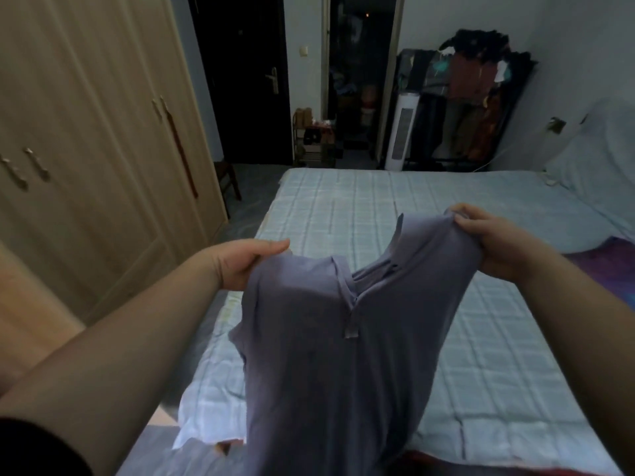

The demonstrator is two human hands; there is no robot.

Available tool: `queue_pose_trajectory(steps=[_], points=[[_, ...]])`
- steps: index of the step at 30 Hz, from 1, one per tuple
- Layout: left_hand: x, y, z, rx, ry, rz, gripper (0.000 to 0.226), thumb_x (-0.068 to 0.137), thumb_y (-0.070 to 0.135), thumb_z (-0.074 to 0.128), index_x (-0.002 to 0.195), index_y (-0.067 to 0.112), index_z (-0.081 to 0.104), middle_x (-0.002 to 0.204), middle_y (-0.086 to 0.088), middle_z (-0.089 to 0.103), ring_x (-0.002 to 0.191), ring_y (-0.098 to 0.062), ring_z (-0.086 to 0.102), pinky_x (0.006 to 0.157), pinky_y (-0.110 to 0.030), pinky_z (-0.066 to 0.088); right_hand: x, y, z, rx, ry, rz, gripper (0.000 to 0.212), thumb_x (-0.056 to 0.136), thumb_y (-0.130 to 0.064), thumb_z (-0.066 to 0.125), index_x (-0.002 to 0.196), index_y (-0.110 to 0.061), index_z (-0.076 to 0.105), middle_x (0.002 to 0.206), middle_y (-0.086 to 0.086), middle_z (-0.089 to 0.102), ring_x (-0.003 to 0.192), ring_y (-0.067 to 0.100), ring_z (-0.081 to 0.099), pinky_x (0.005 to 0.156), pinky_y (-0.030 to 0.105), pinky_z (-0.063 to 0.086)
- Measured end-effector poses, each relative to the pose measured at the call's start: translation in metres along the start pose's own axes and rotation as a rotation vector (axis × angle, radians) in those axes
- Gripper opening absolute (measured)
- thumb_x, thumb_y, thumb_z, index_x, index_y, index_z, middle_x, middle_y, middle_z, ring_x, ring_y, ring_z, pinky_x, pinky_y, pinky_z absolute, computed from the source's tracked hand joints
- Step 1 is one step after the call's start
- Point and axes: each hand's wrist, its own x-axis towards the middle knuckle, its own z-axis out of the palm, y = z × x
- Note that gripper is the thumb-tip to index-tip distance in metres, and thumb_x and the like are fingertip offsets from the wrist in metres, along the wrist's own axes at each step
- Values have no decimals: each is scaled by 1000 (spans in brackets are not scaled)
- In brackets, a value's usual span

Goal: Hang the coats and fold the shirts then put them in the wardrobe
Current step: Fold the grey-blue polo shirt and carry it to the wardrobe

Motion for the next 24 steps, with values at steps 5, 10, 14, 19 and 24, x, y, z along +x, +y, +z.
queue_pose_trajectory(steps=[5,10,14,19,24], points=[[6,7,-6,182,82,123,34,75,22,80,65,19,48,70,-4,47,63,-13,47,60,-27,41,-16,-6,3,-13,-6,35,23,97,-11,47,84,-18,64,80,6,60,72,20,54,65,36,39],[-3,13,-10,213,-24,29,29,73,-1,64,100,7,60,95,-15,62,83,-20,65,67,-29,56,-35,-16,4,-33,-31,26,16,93,-7,51,86,-16,63,80,6,59,72,18,56,59,29,47],[-3,19,4,324,-15,-208,53,61,-2,51,110,0,69,101,-24,70,89,-32,71,68,-32,60,-45,-26,15,-73,-122,33,16,87,0,53,87,-14,60,78,7,59,65,16,57,53,24,49],[-3,23,17,484,-47,-403,58,86,60,57,116,12,72,122,-16,68,118,-32,62,100,-40,48,-52,-26,14,-60,-164,19,23,84,7,51,82,-14,60,81,10,57,65,19,56,53,25,47],[9,13,15,571,-79,-307,86,67,67,74,131,11,59,124,-10,68,116,-25,64,108,-44,45,-52,-17,11,-49,-66,31,36,85,17,40,81,-14,58,88,17,58,69,27,57,55,30,49]])
